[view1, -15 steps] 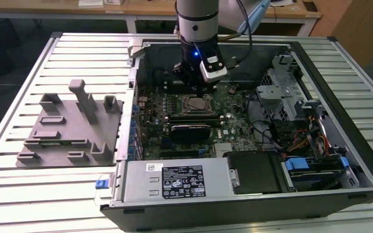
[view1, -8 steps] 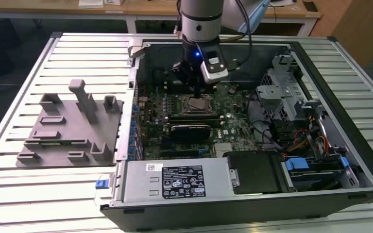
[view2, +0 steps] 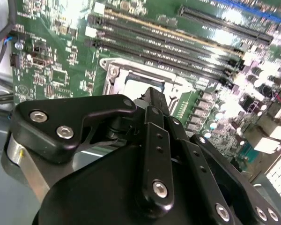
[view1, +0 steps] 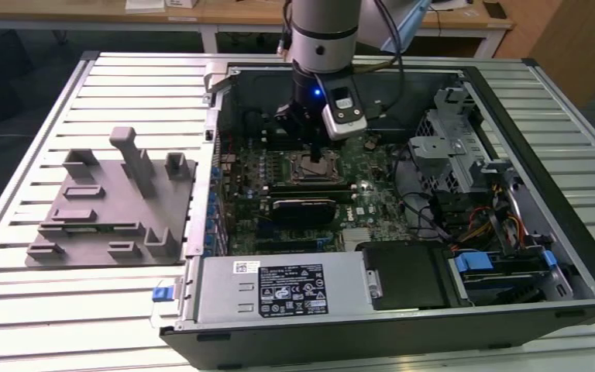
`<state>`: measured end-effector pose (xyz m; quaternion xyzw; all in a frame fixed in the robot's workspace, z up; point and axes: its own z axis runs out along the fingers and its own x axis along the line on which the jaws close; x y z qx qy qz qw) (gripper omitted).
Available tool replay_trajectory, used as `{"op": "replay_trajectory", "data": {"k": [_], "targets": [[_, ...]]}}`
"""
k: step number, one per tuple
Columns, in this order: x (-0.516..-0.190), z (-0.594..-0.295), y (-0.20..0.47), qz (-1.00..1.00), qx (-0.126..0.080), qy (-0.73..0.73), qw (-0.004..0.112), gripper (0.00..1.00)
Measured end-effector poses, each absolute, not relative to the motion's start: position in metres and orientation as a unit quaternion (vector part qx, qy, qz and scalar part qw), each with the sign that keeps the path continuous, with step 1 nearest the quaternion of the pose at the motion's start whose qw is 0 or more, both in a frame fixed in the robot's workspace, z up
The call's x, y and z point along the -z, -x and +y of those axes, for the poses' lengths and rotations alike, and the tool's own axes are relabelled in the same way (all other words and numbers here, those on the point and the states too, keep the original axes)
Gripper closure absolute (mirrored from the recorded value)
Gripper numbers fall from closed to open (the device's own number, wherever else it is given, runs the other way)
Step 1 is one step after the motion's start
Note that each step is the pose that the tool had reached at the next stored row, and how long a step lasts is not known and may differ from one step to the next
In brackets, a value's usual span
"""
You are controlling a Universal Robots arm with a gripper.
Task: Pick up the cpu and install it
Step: 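Install the second cpu locking lever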
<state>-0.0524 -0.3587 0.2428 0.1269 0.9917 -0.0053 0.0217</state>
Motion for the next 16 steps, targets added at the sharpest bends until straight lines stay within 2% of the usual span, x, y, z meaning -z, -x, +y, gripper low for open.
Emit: {"op": "replay_trajectory", "data": {"k": [16], "targets": [[-0.241,-0.379,0.051,0.992,0.006,-0.127,0.019,0.89]]}}
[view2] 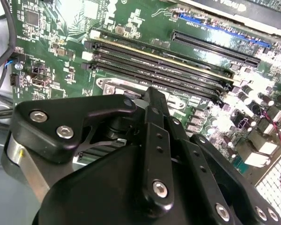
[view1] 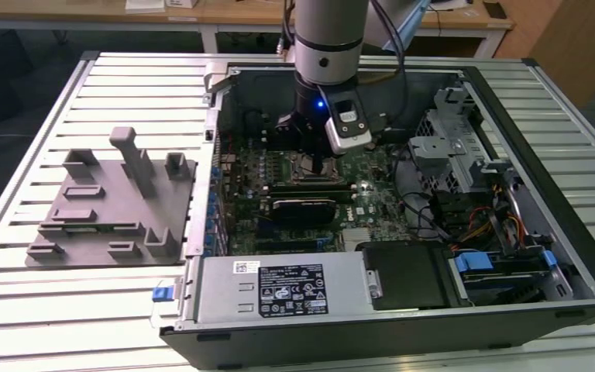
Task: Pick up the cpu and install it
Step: 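Install the second cpu locking lever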
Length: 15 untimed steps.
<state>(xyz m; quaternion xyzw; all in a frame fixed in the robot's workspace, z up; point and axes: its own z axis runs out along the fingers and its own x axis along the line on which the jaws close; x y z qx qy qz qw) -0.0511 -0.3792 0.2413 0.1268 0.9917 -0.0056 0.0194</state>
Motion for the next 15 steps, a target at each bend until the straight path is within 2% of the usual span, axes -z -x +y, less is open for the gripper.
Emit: {"op": "replay_trajectory", "data": {"k": [15], "targets": [[-0.2362,-0.3807,0.0531,0.992,0.005,-0.122,0.019,0.89]]}}
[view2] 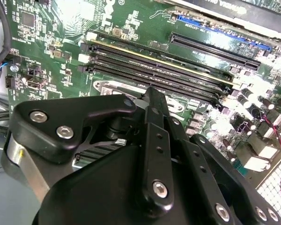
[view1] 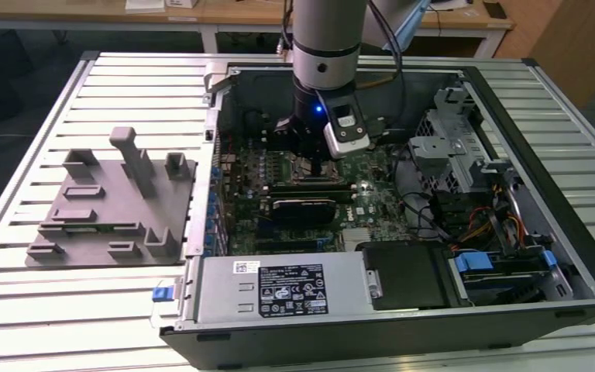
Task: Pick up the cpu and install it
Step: 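Install the second cpu locking lever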
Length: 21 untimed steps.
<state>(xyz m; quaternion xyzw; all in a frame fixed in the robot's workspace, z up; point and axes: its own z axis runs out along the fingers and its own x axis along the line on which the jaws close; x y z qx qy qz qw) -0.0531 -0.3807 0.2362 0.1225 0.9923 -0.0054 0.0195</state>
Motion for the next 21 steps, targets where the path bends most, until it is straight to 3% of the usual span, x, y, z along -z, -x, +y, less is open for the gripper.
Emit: {"op": "replay_trajectory", "data": {"k": [21], "targets": [[-0.222,-0.383,0.074,0.999,0.001,-0.037,0.02,0.89]]}}
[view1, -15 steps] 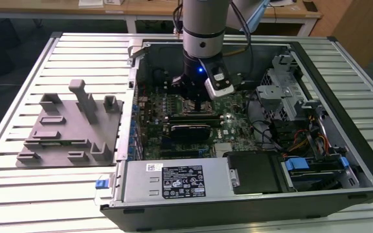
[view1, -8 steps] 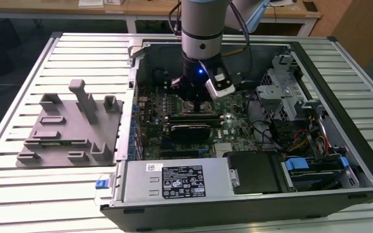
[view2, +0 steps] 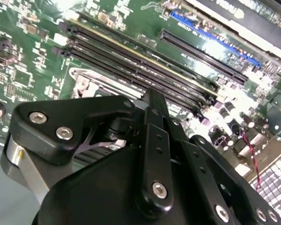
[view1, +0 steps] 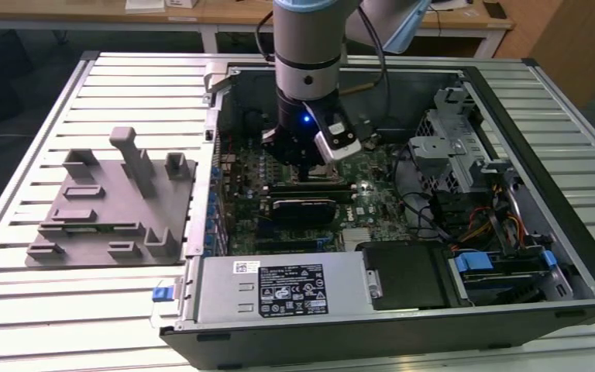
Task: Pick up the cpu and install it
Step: 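Install the second cpu locking lever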
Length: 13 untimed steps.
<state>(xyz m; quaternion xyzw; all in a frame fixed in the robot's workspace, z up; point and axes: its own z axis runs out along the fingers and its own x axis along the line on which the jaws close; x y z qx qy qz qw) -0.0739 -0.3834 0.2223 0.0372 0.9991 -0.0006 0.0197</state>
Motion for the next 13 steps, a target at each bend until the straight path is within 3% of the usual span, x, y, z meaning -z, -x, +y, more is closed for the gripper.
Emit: {"op": "replay_trajectory", "data": {"k": [5,13], "targets": [[-0.218,-0.388,0.076,0.999,-0.009,-0.034,0.019,0.89],[-0.215,-0.396,0.079,0.998,-0.049,-0.034,0.018,0.89]]}}
